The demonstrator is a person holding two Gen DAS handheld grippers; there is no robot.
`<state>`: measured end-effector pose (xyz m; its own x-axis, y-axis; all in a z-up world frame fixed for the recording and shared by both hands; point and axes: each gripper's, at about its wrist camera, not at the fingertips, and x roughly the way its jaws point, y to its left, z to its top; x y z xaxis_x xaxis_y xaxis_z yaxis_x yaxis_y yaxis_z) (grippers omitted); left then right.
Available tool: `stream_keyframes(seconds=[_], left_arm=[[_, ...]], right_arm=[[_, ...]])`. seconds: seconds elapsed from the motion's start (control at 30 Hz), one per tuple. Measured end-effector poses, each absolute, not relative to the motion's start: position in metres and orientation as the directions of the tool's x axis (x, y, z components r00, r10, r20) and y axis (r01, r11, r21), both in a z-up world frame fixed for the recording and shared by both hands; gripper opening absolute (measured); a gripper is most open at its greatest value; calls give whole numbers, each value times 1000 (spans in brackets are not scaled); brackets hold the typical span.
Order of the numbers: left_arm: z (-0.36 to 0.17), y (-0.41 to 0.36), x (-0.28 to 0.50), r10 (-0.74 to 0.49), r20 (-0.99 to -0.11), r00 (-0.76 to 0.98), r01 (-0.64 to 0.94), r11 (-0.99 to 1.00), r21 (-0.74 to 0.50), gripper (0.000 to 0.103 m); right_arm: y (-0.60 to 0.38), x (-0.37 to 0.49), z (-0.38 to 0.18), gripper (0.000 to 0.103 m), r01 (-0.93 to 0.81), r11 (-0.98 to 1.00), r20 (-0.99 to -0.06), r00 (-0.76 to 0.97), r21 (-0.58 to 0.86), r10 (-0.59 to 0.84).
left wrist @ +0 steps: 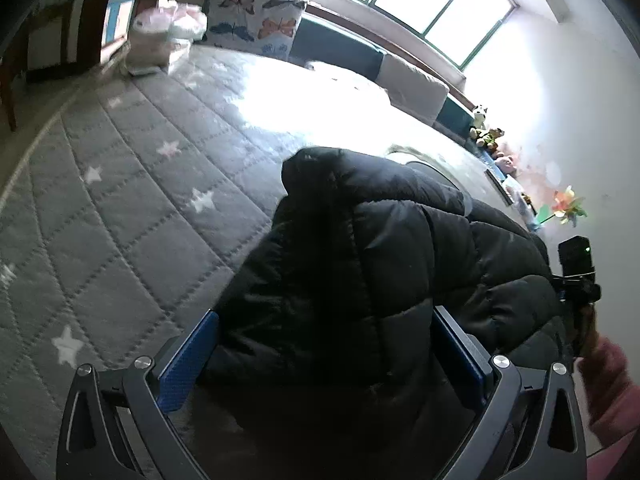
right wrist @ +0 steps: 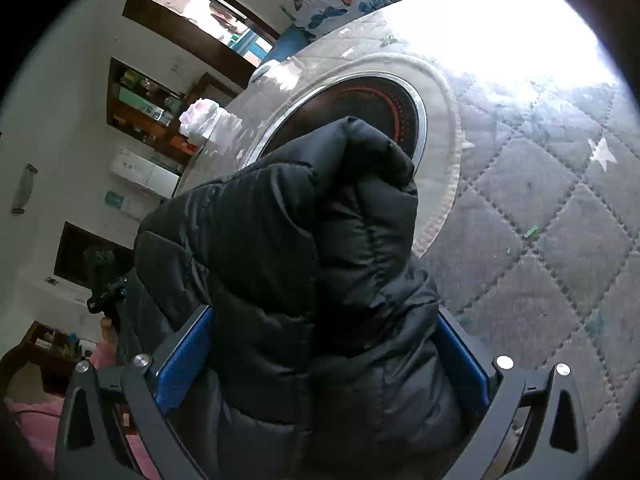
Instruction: Fold large clothes
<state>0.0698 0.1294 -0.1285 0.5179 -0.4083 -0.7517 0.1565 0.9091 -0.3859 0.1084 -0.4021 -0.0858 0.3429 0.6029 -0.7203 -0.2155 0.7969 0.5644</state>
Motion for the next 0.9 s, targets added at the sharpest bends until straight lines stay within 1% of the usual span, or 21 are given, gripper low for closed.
stream_keyframes(seconds=[0.13, 0.27, 0.47, 0.57, 0.73, 0.9], left_arm=[[-131, 131, 68, -398, -744, 536, 127, 910, -395, 103], [-137, 141, 73, -420, -734, 534, 103, 894, -436, 103], [-140, 147, 72, -398, -736, 547, 60, 896, -440, 103], [-143, 149, 64, -403, -724, 559, 29, 883, -469, 103], [-151, 158, 67, -455, -708, 540, 15, 847, -532, 103], [-160, 164, 79, -539, -680, 497, 48, 800, -598, 103]], right_arm=[[-393, 105, -84, 103, -235, 802, -746, 296, 549, 597], [-385, 103, -80, 103, -260, 812, -770, 265, 523, 581], [-384, 102, -80, 103, -265, 828, -775, 297, 494, 558], [-383, 104, -81, 103, -262, 830, -774, 304, 493, 555], [-382, 106, -82, 103, -267, 827, -774, 299, 494, 559], [-385, 107, -86, 103, -265, 812, -754, 304, 520, 582]])
